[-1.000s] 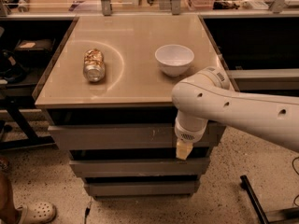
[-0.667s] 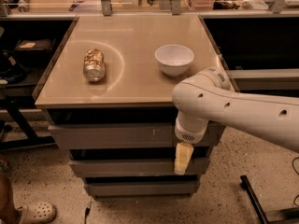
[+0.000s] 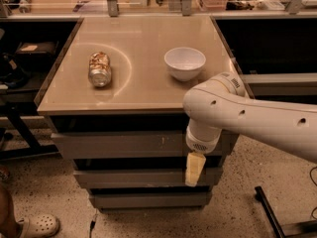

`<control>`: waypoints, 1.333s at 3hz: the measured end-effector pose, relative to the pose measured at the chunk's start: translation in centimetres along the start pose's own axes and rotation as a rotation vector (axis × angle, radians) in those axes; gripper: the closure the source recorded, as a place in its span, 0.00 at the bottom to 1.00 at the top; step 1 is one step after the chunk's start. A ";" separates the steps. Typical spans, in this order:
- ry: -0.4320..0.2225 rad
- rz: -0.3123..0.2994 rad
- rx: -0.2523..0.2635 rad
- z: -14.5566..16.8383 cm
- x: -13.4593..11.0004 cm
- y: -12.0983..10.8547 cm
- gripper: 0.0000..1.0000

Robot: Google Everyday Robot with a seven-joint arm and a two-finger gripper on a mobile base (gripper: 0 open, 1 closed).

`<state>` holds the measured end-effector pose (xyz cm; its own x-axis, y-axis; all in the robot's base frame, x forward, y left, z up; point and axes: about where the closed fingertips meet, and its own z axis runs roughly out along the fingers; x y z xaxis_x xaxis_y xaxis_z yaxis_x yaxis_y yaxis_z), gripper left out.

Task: Close top drawer

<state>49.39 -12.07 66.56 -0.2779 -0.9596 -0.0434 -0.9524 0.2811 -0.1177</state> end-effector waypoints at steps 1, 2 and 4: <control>0.030 0.218 -0.037 -2.0 6.7 1.5 0.00; 0.060 0.485 -0.077 -4.4 14.3 4.7 0.00; 0.288 1.093 -0.111 -12.1 30.2 22.0 0.00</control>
Offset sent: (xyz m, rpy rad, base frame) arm -0.3327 -0.3087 0.0830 -0.0556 0.1539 -1.4152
